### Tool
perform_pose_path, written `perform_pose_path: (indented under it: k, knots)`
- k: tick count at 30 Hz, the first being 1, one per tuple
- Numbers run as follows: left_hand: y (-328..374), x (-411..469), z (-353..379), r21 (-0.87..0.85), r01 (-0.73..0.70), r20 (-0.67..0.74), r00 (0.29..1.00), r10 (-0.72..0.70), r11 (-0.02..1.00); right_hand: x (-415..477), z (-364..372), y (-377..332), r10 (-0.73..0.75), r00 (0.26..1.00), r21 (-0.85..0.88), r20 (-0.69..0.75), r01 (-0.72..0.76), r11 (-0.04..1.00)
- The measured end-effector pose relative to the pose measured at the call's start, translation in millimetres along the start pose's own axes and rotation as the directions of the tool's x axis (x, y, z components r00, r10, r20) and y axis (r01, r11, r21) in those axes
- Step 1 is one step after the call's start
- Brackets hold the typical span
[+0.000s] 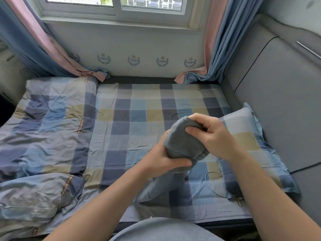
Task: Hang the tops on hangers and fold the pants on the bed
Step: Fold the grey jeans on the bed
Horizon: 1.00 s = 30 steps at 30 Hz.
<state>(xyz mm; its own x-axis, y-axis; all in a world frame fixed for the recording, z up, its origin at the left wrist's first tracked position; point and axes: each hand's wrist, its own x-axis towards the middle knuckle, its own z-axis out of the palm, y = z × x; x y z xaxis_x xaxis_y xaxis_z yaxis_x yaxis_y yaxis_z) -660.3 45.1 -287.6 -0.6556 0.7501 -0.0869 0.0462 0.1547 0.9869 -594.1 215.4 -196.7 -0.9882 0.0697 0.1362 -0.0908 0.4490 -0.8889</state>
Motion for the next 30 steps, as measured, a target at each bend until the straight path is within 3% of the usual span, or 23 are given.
perform_pose_path:
  k: [5, 8, 10, 14, 17, 22, 24, 28, 30]
  knots:
    - [19, 13, -1, 0.015, -0.085, -0.227, 0.97, 0.086, 0.996, 4, 0, 7, 0.059, 0.989, 0.203, -0.135, -0.031, 0.979]
    - [36, 18, -10, -0.079, -0.082, -0.299, 0.953, 0.054, 0.994, 3, 5, 23, 0.147, 0.986, 0.492, -0.084, -0.087, 0.866]
    - [49, 18, -16, -0.188, -0.058, -0.355, 0.935, -0.013, 0.98, 1, 11, 37, 0.179, 0.983, 0.58, -0.029, -0.13, 0.804]
    - [67, 27, -29, -0.506, -0.015, -0.381, 0.901, -0.209, 0.862, -6, 38, 66, 0.253, 0.959, 0.592, 0.127, -0.278, 0.756]
    - [79, 33, -38, -0.587, 0.002, -0.329, 0.913, -0.241, 0.81, -4, 62, 74, 0.364, 0.905, 0.428, 0.223, -0.426, 0.797]
    - [81, 43, -61, -0.647, 0.084, -0.331, 0.865, -0.377, 0.758, 7, 73, 85, 0.475, 0.873, 0.273, 0.106, -0.485, 0.831]
    - [80, 43, -70, -0.689, 0.104, -0.298, 0.862, -0.411, 0.717, 6, 70, 81, 0.485, 0.866, 0.213, 0.121, -0.5, 0.84]
    - [67, 38, -80, -0.735, 0.026, -0.242, 0.923, -0.298, 0.677, 5, 66, 69, 0.433, 0.896, 0.257, 0.101, -0.444, 0.858]
    - [54, 33, -82, -0.693, 0.05, -0.209, 0.941, -0.267, 0.719, 7, 63, 61, 0.392, 0.919, 0.318, 0.034, -0.382, 0.868]
